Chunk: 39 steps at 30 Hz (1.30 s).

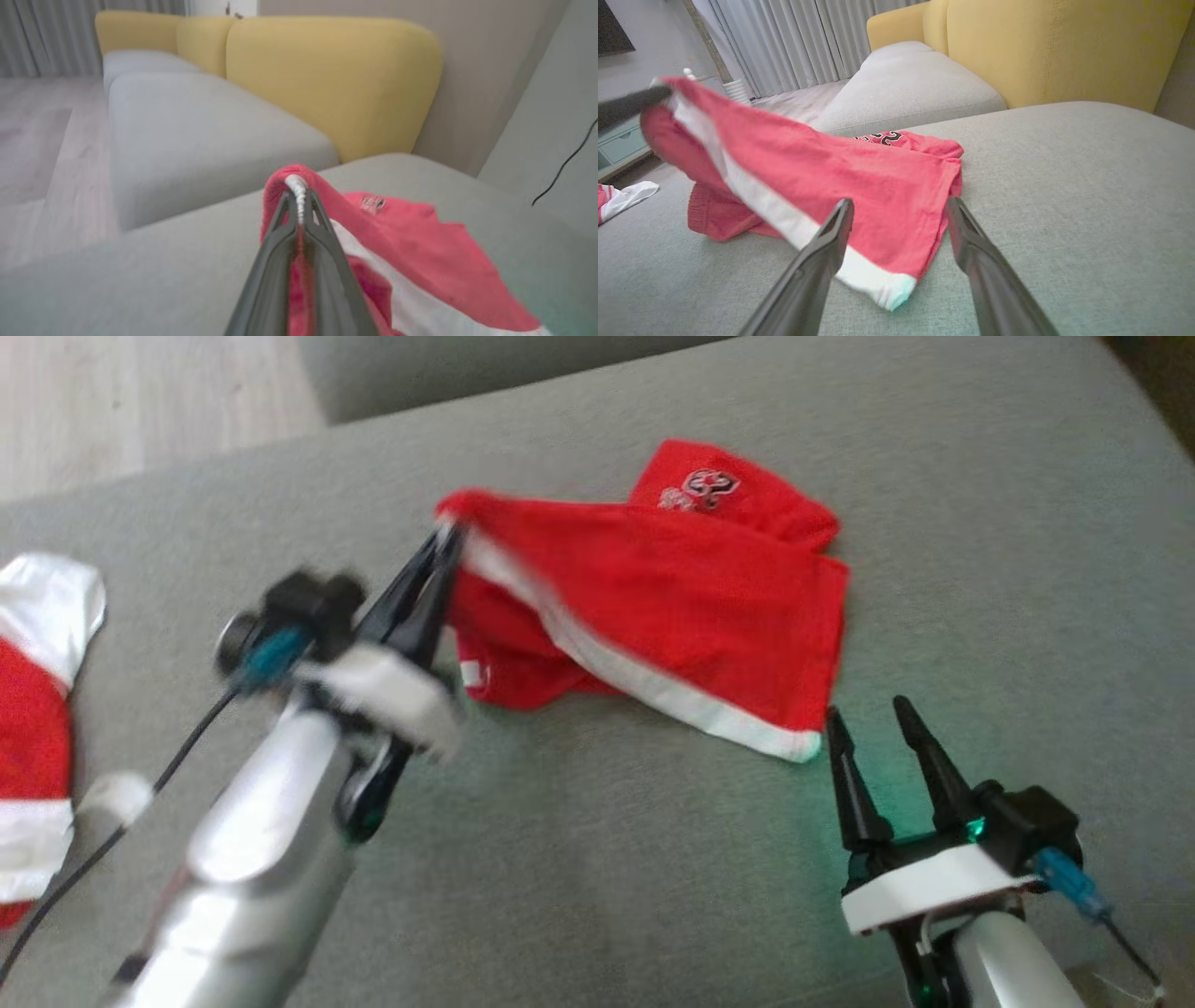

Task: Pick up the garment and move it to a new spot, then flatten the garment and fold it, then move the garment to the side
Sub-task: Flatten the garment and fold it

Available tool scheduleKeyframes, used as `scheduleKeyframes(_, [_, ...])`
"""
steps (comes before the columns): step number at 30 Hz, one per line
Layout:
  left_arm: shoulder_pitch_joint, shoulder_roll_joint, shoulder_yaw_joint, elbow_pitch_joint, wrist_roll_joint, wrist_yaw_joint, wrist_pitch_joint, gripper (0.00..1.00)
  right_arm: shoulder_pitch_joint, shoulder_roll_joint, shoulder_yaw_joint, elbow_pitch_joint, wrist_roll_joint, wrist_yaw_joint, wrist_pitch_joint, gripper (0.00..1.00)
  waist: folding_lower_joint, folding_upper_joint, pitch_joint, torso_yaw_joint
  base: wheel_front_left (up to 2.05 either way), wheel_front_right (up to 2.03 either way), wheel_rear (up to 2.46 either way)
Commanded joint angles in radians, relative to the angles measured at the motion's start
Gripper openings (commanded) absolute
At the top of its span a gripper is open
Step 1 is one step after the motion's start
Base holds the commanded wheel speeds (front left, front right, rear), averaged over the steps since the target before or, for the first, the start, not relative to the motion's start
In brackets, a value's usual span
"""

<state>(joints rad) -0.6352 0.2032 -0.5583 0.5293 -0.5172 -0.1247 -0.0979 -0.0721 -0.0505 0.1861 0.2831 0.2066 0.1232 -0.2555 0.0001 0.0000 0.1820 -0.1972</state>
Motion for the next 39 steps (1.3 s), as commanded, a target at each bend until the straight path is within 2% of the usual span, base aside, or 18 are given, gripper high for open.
scheduleKeyframes(1, [-0.027, 0.047, 0.046, -0.045, -0.010, -0.004, -0.001, 0.00, -0.040, 0.000, 0.012, -0.031, 0.019, 0.008, -0.006, 1.00, -0.0001, 0.0000, 0.032, 0.037, 0.00, 0.00, 0.00])
scheduleKeyframes(6, [0.032, 0.095, 0.076, -0.079, -0.028, 0.016, -0.015, 0.00, -0.064, -0.014, 0.009, -0.017, 0.056, 0.008, -0.006, 1.00, -0.0001, 0.0000, 0.062, 0.093, 0.00, 0.00, 0.00])
scheduleKeyframes(11, [0.021, 0.091, 0.086, -0.090, -0.031, 0.028, -0.036, 0.00, -0.065, -0.089, 0.134, 0.008, 0.039, 0.008, -0.006, 1.00, -0.0001, 0.0000, 0.081, 0.138, 0.00, 0.00, 0.00])
scheduleKeyframes(18, [-0.002, 0.079, 0.083, -0.079, -0.029, 0.033, -0.055, 0.00, -0.061, -0.143, 0.230, 0.051, -0.003, 0.008, -0.006, 1.00, -0.0001, 0.0000, 0.095, 0.151, 0.00, 0.00, 0.00])
scheduleKeyframes(29, [-0.029, 0.071, 0.056, -0.049, -0.028, 0.023, -0.071, 0.00, -0.117, -0.117, 0.237, 0.172, -0.040, 0.008, -0.006, 1.00, -0.0001, 0.0000, 0.098, 0.169, 0.00, 0.00, 0.00])
scheduleKeyframes(30, [-0.029, 0.070, 0.054, -0.048, -0.028, 0.022, -0.072, 0.00, -0.120, -0.115, 0.233, 0.175, -0.042, 0.008, -0.006, 0.87, -0.0001, 0.0000, 0.098, 0.170, 0.00, 0.00, 0.00])
scheduleKeyframes(31, [-0.029, 0.069, 0.052, -0.046, -0.028, 0.022, -0.074, 0.00, -0.122, -0.112, 0.230, 0.177, -0.043, 0.008, -0.006, 0.47, -0.0001, 0.0000, 0.098, 0.172, 0.00, 0.00, 0.00])
scheduleKeyframes(33, [-0.028, 0.068, 0.048, -0.042, -0.029, 0.021, -0.076, 0.00, -0.126, -0.108, 0.218, 0.177, -0.048, 0.008, -0.006, 0.12, -0.0001, 0.0000, 0.098, 0.173, 0.00, 0.00, 0.00])
scheduleKeyframes(34, [-0.028, 0.068, 0.047, -0.040, -0.030, 0.021, -0.077, 0.00, -0.126, -0.105, 0.213, 0.175, -0.051, 0.008, -0.006, 0.00, -0.0001, 0.0000, 0.099, 0.174, 0.00, 0.00, 0.00])
scheduleKeyframes(39, [-0.032, 0.071, 0.043, -0.036, -0.028, 0.020, -0.089, 0.00, -0.119, -0.095, 0.136, 0.116, -0.065, 0.008, -0.006, 0.00, -0.0001, 0.0000, 0.095, 0.171, 0.00, 0.00, 0.00])
